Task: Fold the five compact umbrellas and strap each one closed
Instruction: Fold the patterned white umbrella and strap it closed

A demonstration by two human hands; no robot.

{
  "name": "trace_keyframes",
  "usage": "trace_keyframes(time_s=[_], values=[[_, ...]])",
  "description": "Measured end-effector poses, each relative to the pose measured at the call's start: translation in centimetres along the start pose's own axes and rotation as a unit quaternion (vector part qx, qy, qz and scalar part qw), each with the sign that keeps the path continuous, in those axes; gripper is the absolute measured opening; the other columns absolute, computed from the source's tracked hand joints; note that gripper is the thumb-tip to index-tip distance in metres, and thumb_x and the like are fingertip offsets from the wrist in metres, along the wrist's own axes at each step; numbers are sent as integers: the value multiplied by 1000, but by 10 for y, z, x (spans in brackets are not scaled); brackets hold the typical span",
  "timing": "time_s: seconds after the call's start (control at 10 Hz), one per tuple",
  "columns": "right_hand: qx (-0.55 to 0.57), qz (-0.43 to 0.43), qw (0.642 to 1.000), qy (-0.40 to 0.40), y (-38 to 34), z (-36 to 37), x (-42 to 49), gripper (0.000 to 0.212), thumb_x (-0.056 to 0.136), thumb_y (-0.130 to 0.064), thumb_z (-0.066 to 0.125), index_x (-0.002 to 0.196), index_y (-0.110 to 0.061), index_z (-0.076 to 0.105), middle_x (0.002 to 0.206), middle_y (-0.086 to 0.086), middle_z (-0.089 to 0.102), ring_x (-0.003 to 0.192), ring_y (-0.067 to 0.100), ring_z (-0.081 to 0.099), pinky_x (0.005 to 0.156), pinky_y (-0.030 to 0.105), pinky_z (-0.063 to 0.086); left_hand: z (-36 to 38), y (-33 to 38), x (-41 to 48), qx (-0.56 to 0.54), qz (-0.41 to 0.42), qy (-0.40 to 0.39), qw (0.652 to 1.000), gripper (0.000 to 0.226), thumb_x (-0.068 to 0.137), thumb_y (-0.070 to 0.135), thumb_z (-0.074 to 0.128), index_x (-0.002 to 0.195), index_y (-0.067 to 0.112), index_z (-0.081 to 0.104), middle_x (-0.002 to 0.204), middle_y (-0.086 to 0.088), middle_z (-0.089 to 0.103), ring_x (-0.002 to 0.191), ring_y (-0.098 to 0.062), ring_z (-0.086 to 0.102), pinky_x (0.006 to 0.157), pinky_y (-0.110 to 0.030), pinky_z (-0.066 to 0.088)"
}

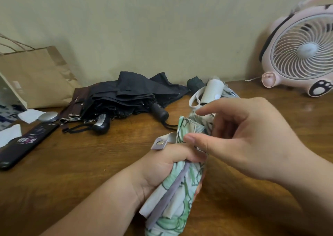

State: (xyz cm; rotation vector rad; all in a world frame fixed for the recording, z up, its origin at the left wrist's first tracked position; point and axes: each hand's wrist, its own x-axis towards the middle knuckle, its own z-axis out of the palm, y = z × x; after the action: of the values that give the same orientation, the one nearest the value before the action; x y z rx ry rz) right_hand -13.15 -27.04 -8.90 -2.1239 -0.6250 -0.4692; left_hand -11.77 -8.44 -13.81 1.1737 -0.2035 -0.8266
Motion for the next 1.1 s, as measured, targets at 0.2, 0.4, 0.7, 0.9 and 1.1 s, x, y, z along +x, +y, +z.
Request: trace_keyframes(time_s=[0.2,0.4,0.7,0.9,1.1], values=[[-146,116,974,-131,-23,-11,24,35,69,-62,75,79,-29,65,60,-13,68,48,4,59,45,23,43,5,9,-14,105,30,55,992,1,73,10,71,74,9,72,66,-17,59,50,-23,59,52,-28,50],[-75,106,955,-268,-29,-13,45,29,88,-39,75,71,-16,69,50,-3,67,34,5,47,39,15,37,-19,30,-28,215,-27,39,975,16,72,8,76,87,12,71,72,-16,66,54,-23,64,54,-28,54],[22,163,962,-219,13,25,19,28,88,-27,77,71,-10,62,47,3,61,38,12,45,40,22,37,-46,44,-24,513,-74,16,855,33,72,31,80,102,29,66,95,13,73,91,-11,70,82,-27,52],[-129,65,976,-163,28,26,15,34,76,-50,79,70,-24,58,58,-11,61,48,7,51,46,21,40,-52,40,-11,588,-114,49,799,77,50,57,79,116,20,67,110,-5,74,103,-29,71,97,-47,56],[-161,-309,921,-174,41,21,19,30,93,-28,72,122,-20,73,133,7,58,121,30,55,94,52,44,-40,51,-11,576,-158,25,802,51,68,32,83,116,21,67,114,-1,71,103,-17,69,93,-35,55]])
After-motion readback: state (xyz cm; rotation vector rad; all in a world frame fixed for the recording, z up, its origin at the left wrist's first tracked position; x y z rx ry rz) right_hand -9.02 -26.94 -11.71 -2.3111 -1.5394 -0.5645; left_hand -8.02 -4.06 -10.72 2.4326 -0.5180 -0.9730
